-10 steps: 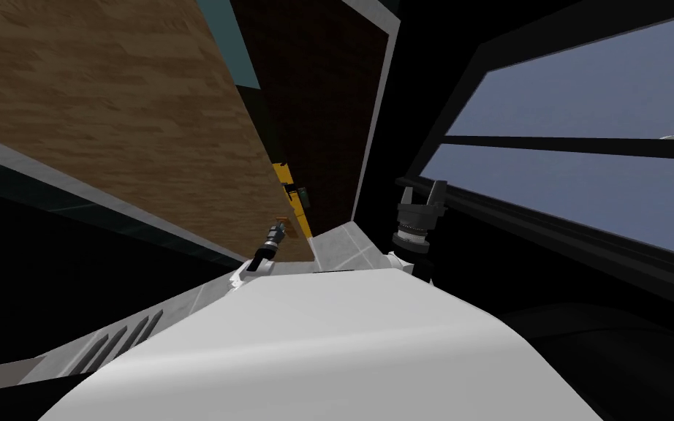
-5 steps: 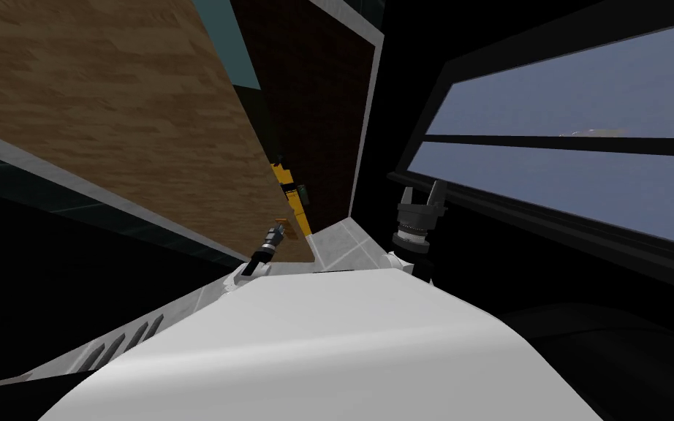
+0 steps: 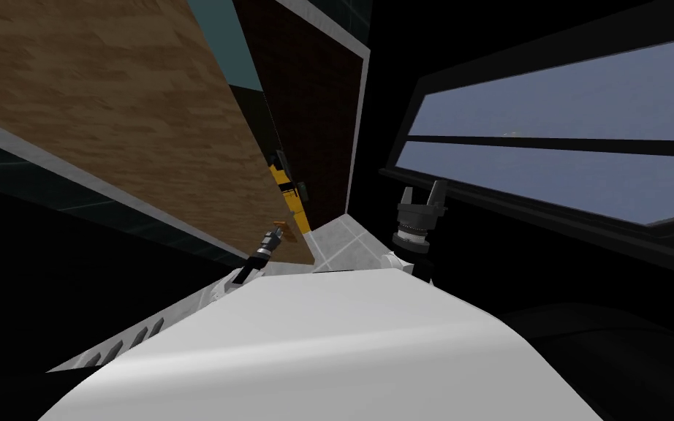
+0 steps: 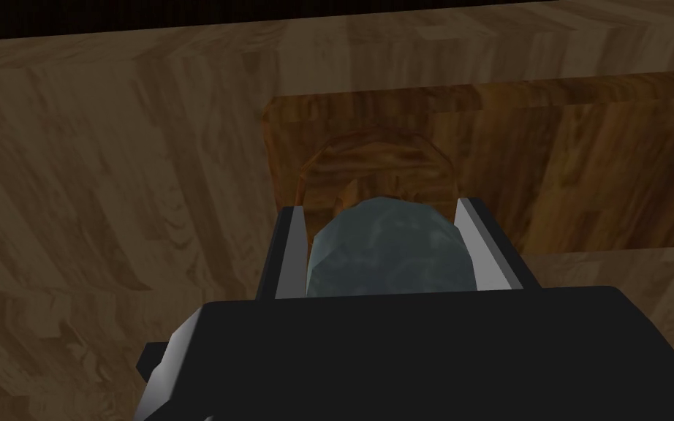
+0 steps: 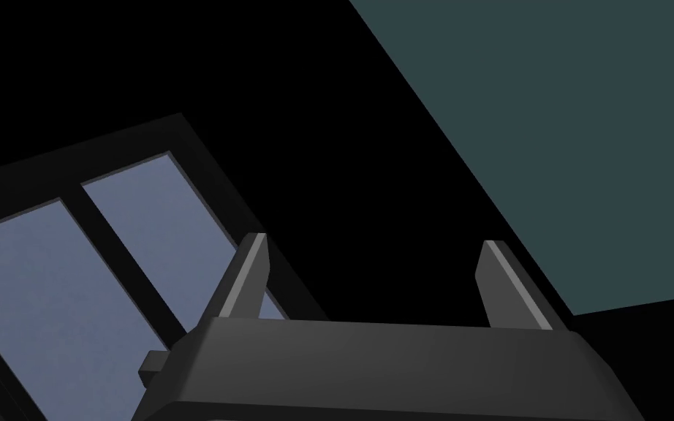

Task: Pull the door open

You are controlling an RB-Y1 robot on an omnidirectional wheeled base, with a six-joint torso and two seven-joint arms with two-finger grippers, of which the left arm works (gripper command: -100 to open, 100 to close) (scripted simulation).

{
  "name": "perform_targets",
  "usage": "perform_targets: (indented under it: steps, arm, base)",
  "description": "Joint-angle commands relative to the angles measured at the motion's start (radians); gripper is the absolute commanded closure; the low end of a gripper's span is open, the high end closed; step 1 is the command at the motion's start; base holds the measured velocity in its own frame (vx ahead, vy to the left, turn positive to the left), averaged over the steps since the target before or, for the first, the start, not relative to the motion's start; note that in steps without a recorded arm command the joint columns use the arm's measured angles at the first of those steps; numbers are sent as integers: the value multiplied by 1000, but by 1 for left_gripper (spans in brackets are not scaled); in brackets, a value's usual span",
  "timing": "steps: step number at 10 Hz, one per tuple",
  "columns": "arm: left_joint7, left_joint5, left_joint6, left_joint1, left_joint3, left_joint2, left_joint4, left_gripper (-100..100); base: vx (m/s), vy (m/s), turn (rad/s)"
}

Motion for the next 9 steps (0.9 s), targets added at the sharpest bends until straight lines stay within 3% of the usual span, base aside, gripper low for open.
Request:
perform_targets:
  steps: [1, 2, 9]
  arm:
    - [19, 3, -23, 20, -11, 26, -11, 100]
    - [11, 2, -11, 15, -7, 17, -8, 100]
    - [67, 2, -125, 69, -44, 100, -1, 100]
  base:
    - [-194, 90, -122]
    - [-91, 43, -24]
    - [-188, 106, -140]
